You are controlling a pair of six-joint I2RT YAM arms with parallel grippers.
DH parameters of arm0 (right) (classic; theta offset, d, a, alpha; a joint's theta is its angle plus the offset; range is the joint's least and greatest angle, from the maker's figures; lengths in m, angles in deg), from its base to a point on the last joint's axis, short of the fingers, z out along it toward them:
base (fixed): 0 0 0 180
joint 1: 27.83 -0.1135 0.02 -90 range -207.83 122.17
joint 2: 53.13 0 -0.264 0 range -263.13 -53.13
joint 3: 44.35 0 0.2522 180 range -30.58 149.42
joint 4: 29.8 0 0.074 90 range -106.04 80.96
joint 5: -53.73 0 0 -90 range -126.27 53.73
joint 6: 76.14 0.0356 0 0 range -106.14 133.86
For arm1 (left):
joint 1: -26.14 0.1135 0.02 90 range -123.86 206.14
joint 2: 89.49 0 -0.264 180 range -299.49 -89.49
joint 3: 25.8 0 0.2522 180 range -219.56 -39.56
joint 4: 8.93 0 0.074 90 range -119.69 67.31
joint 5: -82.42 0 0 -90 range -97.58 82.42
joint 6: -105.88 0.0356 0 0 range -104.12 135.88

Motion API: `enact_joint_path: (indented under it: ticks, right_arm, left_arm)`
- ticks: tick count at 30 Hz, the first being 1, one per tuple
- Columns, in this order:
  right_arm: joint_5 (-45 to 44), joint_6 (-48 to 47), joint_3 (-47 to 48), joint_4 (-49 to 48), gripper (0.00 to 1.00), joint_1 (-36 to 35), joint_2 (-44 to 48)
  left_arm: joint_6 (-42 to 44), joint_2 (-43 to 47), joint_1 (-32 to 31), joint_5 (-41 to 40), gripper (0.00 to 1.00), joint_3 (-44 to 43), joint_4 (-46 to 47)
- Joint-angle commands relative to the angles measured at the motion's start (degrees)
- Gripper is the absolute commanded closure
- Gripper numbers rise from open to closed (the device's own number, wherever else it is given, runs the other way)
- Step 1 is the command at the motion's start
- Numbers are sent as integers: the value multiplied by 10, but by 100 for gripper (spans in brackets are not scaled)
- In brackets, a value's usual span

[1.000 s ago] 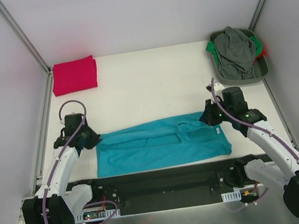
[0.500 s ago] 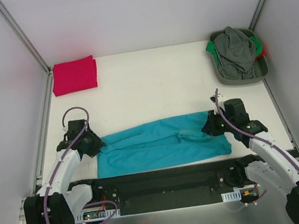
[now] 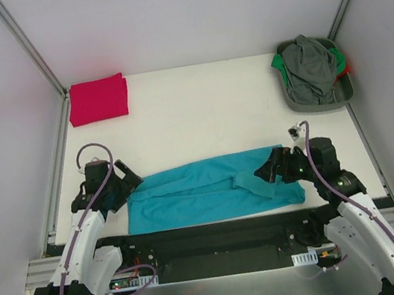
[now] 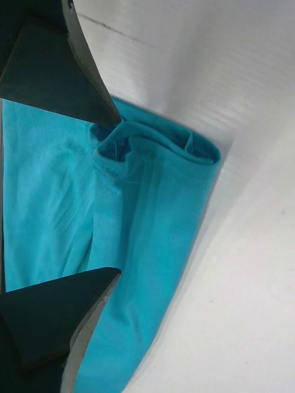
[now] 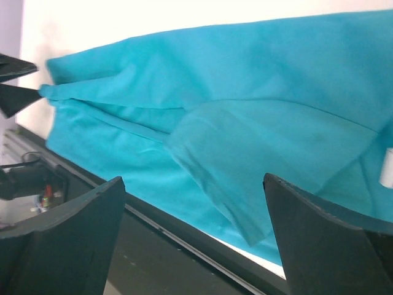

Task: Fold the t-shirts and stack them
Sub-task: Fold the other side of the tshirt into a rectangle

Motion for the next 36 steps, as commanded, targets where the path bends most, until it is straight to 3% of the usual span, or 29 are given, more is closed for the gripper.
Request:
enact_joint_path:
  ticks: [1, 4, 7, 11, 16, 20, 27, 33, 36]
  right_arm:
    - [96, 81, -10, -145, 4, -2, -61]
    - [143, 140, -30, -288, 4, -23, -133]
    - [118, 154, -34, -370, 4, -70, -197]
    - [60, 155, -29, -407, 4, -149, -279]
    - [28, 166, -34, -413, 4, -197, -362]
    - [32, 168, -48, -421, 4, -214, -406]
    - [18, 168, -59, -424, 4, -216, -430]
    - [8, 165, -70, -419, 4, -217, -415]
    - [5, 166, -78, -418, 4, -217, -411]
  left_arm:
    - [-3, -26, -4, 77, 1, -36, -1]
    - [5, -62, -9, 152, 1, -42, 32]
    - [5, -98, -22, 204, 1, -35, 80]
    - [15, -153, -27, 208, 1, -30, 101]
    - [8, -179, -27, 167, 1, -15, 90]
    - [4, -145, -27, 102, 1, -18, 61]
    - [0, -57, -27, -27, 1, -85, -72]
    - [-51, 33, -27, -21, 1, -104, -109]
    - [-64, 52, -30, 23, 1, -99, -70]
